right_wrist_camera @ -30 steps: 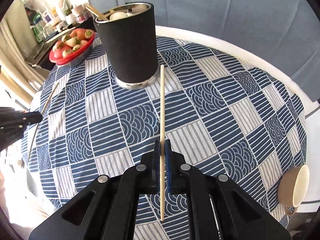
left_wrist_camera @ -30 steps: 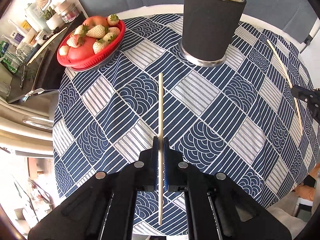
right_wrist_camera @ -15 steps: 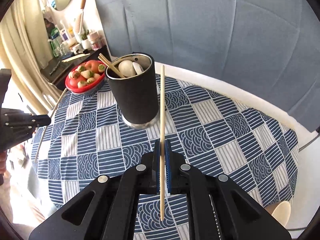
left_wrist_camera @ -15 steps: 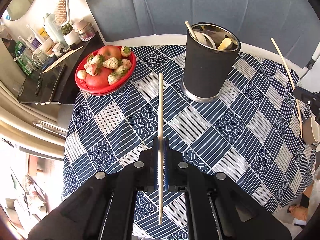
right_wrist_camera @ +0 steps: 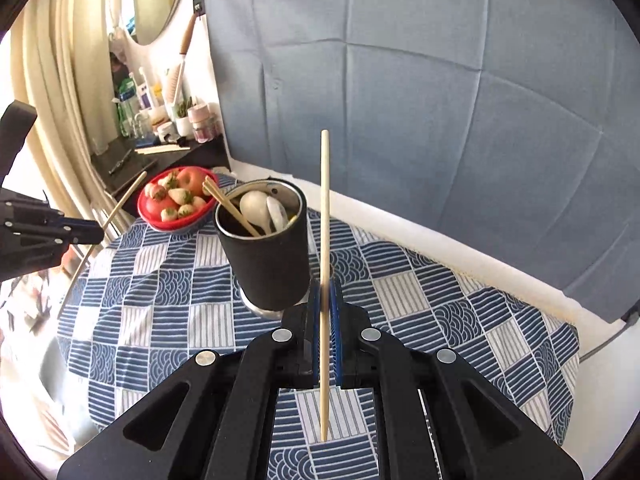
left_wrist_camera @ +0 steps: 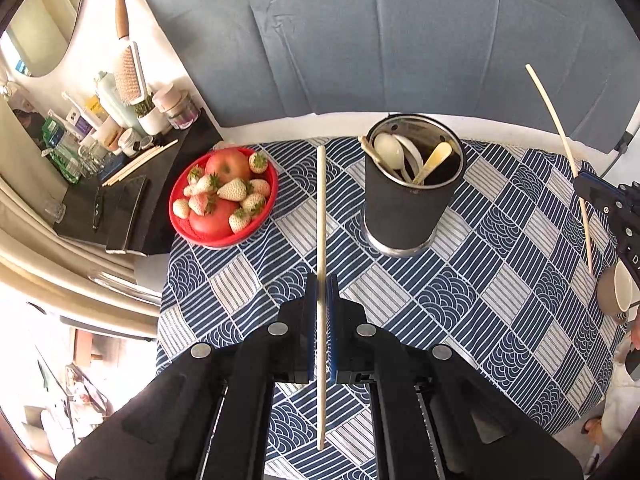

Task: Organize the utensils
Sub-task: 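Lift both chopsticks upright and carry them over the black holder with both grippers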

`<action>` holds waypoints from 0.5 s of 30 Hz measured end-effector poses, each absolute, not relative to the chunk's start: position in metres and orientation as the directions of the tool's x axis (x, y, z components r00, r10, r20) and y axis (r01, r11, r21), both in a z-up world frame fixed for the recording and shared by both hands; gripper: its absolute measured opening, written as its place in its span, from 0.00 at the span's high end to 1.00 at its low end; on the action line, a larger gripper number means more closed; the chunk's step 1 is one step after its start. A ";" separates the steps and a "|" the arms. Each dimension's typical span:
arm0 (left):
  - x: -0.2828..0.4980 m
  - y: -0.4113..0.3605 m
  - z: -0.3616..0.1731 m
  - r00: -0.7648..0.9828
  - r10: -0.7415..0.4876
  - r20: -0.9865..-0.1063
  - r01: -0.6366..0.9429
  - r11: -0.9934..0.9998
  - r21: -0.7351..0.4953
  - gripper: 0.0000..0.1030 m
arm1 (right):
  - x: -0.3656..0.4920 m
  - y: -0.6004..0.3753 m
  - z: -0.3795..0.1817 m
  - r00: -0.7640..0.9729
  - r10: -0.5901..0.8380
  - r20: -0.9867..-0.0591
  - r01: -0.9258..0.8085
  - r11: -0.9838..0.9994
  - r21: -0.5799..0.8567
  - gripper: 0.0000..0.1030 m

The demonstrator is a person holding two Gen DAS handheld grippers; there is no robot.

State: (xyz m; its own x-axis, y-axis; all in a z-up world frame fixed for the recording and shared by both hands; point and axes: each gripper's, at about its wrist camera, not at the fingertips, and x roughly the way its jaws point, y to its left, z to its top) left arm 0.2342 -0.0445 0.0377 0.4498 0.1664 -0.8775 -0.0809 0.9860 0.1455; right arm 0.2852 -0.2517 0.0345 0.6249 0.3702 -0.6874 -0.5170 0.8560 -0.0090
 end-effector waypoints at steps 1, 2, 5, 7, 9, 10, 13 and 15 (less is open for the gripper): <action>0.240 -0.045 0.043 0.454 0.161 -0.877 -0.072 0.987 0.144 0.95 | 0.289 -0.250 0.037 0.626 0.379 -0.681 -0.518 0.855 0.001 0.95; 0.245 -0.046 0.048 0.461 0.148 -0.875 -0.059 0.989 0.136 0.95 | 0.293 -0.247 0.040 0.625 0.390 -0.676 -0.521 0.854 0.011 0.95; 0.261 -0.048 0.064 0.495 0.137 -0.858 -0.030 0.990 0.140 0.95 | 0.306 -0.240 0.047 0.621 0.421 -0.661 -0.525 0.850 0.047 0.95; 0.273 -0.046 0.073 0.516 0.117 -0.848 -0.018 0.992 0.126 0.95 | 0.315 -0.233 0.050 0.622 0.429 -0.655 -0.528 0.848 0.054 0.95; 0.284 -0.043 0.080 0.538 0.083 -0.839 -0.004 0.995 0.096 0.95 | 0.322 -0.227 0.053 0.628 0.435 -0.645 -0.534 0.844 0.049 0.95; 0.289 -0.041 0.083 0.550 0.065 -0.833 0.004 0.997 0.080 0.95 | 0.325 -0.224 0.054 0.635 0.437 -0.637 -0.535 0.844 0.047 0.95; 0.305 -0.036 0.087 0.572 0.004 -0.820 0.025 0.999 0.023 0.95 | 0.333 -0.217 0.055 0.631 0.465 -0.620 -0.541 0.838 0.078 0.95; 0.314 -0.035 0.089 0.593 -0.030 -0.805 0.045 0.999 -0.004 0.95 | 0.338 -0.214 0.055 0.625 0.502 -0.598 -0.555 0.824 0.113 0.95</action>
